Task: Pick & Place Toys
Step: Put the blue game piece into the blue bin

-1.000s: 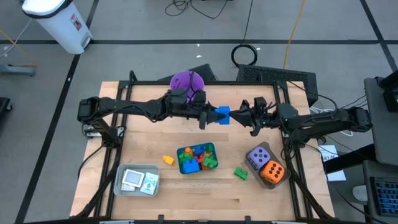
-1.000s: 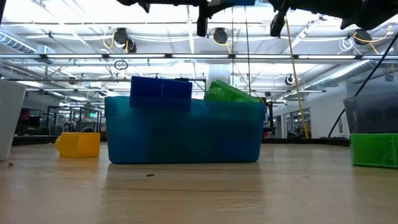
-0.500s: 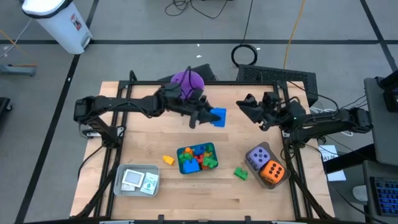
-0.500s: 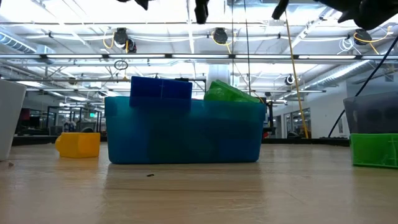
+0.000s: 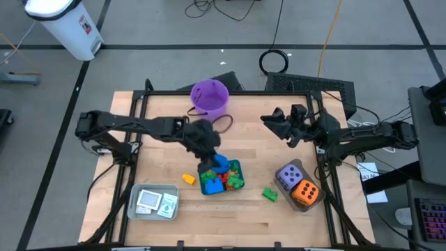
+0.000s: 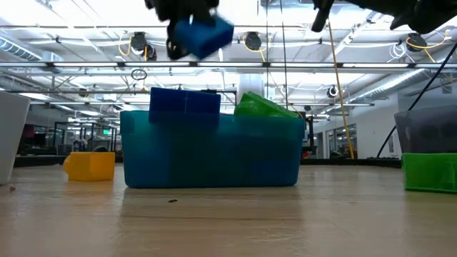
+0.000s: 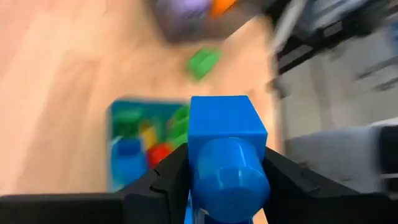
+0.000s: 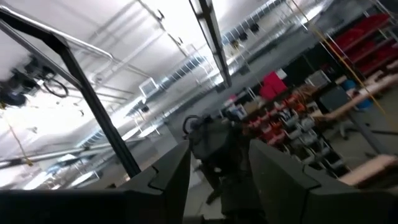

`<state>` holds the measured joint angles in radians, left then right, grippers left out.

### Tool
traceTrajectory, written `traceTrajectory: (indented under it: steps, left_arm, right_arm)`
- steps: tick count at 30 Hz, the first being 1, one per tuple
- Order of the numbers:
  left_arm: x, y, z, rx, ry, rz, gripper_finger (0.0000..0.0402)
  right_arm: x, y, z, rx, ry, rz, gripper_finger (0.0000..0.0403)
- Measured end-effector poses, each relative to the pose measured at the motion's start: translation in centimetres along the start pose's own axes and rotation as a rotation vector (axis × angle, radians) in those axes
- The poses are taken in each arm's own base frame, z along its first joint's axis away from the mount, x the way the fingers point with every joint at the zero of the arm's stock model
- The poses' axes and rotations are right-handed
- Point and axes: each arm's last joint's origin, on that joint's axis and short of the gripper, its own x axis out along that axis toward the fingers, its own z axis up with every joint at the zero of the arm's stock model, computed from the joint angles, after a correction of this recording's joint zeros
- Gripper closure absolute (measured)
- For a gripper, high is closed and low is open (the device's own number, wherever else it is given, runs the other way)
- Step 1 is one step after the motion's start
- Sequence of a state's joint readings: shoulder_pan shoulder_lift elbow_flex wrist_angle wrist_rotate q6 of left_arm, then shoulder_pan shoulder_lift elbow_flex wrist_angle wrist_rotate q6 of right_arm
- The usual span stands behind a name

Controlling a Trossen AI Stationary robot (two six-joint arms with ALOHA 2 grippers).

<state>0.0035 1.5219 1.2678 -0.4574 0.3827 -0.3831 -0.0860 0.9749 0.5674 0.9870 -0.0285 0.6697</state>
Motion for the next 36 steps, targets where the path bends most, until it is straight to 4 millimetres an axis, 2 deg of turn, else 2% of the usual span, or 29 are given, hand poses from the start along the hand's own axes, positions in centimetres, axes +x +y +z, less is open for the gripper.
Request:
traceTrajectory:
  steps: [3,11,16,28,36]
  left_arm:
    - [1.3,0.5,-1.0,-0.005,0.08,0.095,0.0237]
    - [4.9,2.3,-1.7,-0.013,0.16,0.121,0.0256]
    - [6.2,3.0,-2.1,-0.015,0.193,0.122,0.0229]
    - [6.5,3.4,-2.1,0.012,0.194,0.131,0.0227]
    - [6.3,3.9,-1.6,-0.027,0.178,0.085,0.0158]
  right_arm:
    - [0.0,-0.2,-0.3,0.001,0.025,-0.021,0.0246]
    - [0.0,-0.4,-0.5,0.002,0.045,-0.037,0.0247]
    - [0.0,-0.4,-0.5,0.002,0.047,-0.036,0.0246]
    - [0.0,-0.6,-0.8,0.027,0.078,-0.06,0.0246]
    - [-0.1,-0.8,-1.0,0.056,0.1,-0.08,0.0245]
